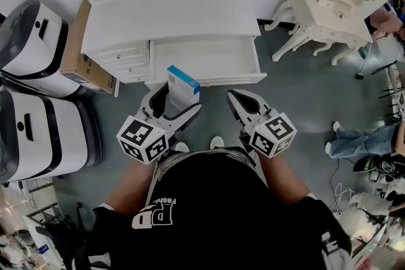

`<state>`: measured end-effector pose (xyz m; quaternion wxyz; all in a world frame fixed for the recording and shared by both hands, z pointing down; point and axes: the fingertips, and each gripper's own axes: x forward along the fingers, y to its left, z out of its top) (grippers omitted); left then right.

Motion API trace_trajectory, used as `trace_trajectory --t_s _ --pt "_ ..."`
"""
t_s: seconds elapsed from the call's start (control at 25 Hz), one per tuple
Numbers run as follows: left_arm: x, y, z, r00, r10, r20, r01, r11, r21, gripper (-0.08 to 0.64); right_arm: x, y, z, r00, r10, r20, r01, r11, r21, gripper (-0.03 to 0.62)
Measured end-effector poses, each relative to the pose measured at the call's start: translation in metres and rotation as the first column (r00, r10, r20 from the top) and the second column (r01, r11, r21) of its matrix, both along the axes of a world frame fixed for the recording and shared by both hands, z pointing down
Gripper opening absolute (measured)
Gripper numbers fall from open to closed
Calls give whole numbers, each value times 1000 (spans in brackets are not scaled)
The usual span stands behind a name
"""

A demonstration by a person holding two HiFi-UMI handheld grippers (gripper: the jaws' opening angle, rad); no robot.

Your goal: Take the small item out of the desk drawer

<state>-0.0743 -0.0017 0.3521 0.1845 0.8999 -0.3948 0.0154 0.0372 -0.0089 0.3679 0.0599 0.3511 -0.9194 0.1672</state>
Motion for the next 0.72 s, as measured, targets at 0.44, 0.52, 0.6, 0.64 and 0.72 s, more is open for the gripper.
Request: trace_trajectory --t_s 0.44,0.52,0.6,0.64,0.72 --pt "-4 2 0 1000 -24 -5 24 1000 -1 436 5 4 3 1000 9 4 -8 1000 -10 6" --pt "-3 5 1 1000 -22 -6 22 1000 -1 436 3 6 3 1000 5 5 -5 1000 -9 6" --pt "-1 5 2 1000 -22 -6 22 1000 -2 436 4 6 3 1000 4 6 -4 1000 -9 6" --pt "-1 4 2 1000 -23 -7 23 1000 -4 436 5 5 3 1000 4 6 -3 1000 -9 6" --pt "1 1 2 1000 -26 -8 26 1000 -6 436 7 2 3 1000 3 7 -3 1000 -10 6"
